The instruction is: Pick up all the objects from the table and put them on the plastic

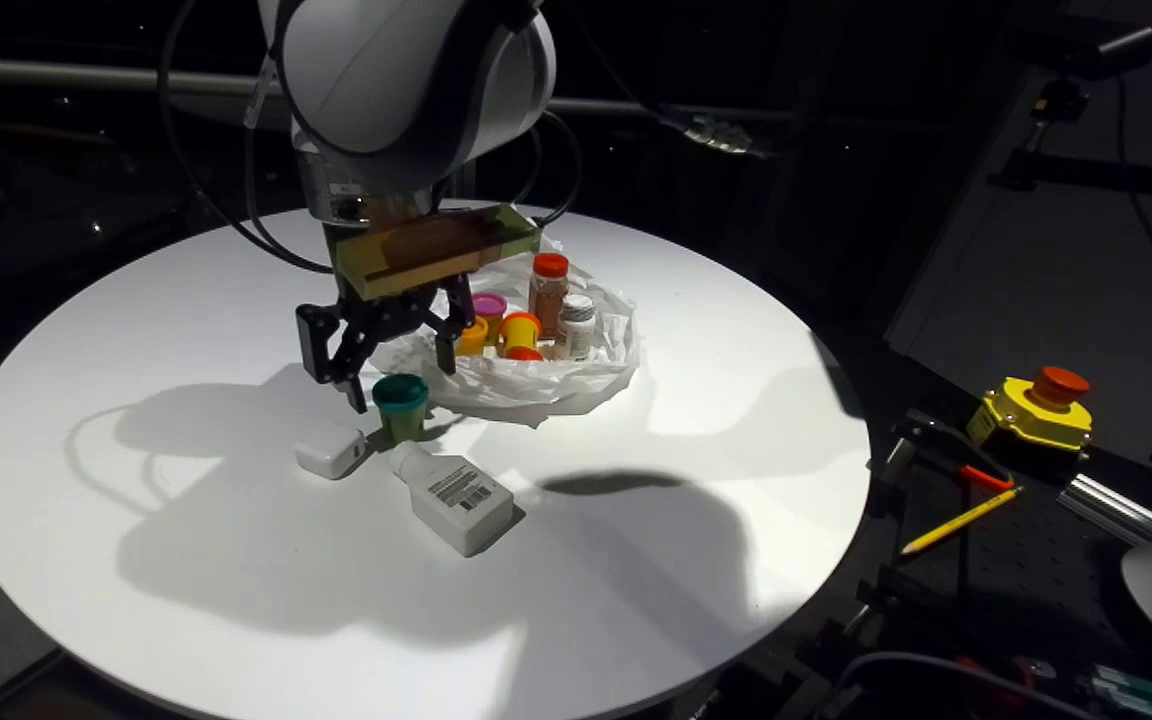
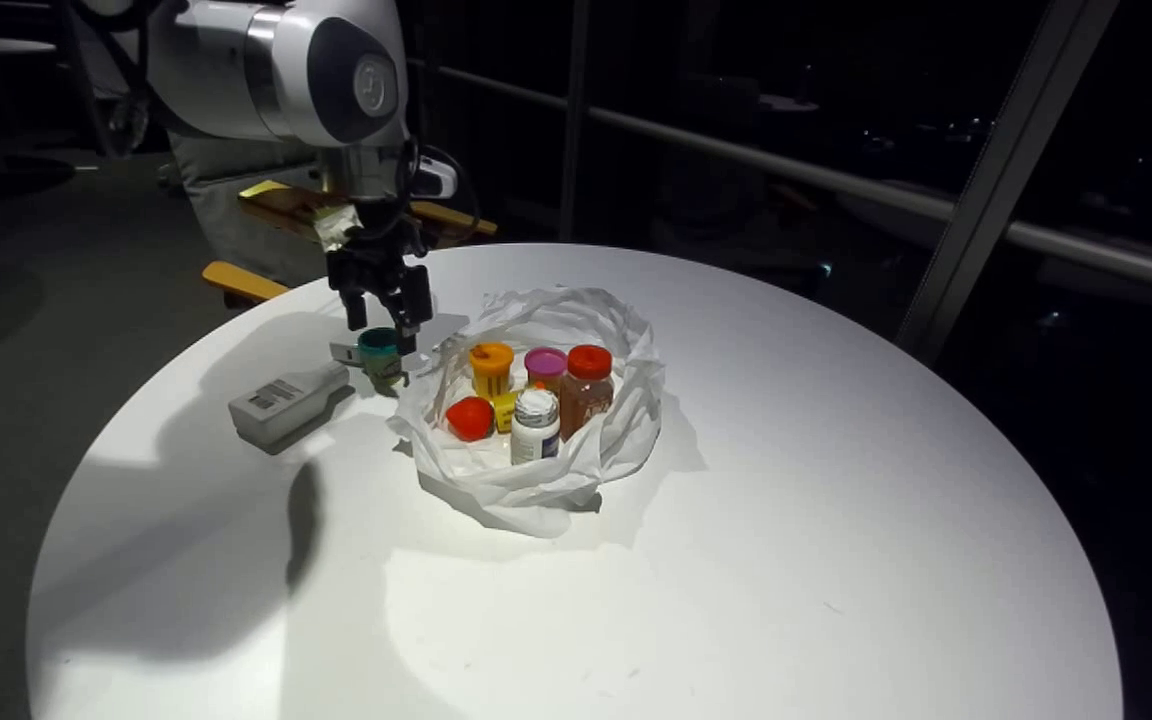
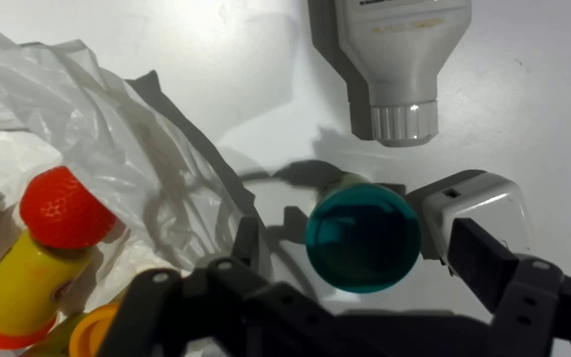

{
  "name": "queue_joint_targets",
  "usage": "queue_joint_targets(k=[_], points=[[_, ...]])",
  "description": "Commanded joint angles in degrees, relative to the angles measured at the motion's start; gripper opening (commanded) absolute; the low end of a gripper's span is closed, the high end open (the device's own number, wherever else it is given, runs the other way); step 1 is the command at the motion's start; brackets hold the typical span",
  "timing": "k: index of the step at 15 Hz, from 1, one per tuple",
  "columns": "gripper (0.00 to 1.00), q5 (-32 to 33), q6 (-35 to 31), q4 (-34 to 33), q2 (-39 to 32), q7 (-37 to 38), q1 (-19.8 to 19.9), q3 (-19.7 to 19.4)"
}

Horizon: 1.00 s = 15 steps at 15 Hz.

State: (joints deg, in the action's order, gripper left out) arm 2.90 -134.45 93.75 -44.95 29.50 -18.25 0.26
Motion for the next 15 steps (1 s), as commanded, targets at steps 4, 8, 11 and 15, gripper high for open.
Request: queue_joint_targets(k=[4, 8, 11, 15], points=[[0.53, -4.3, 3.9, -5.7, -3.6, -4.6, 2.7, 1.7], [0.28, -3.7, 4.4, -3.4, -0.8, -5.0, 1.6, 1.9], [0.28, -1.6, 2.9, 0.7, 5.1, -2.0, -0.9, 0.2], [0.28, 1.1, 1.6, 2.1, 10.8, 3.1, -1.7, -3.4]])
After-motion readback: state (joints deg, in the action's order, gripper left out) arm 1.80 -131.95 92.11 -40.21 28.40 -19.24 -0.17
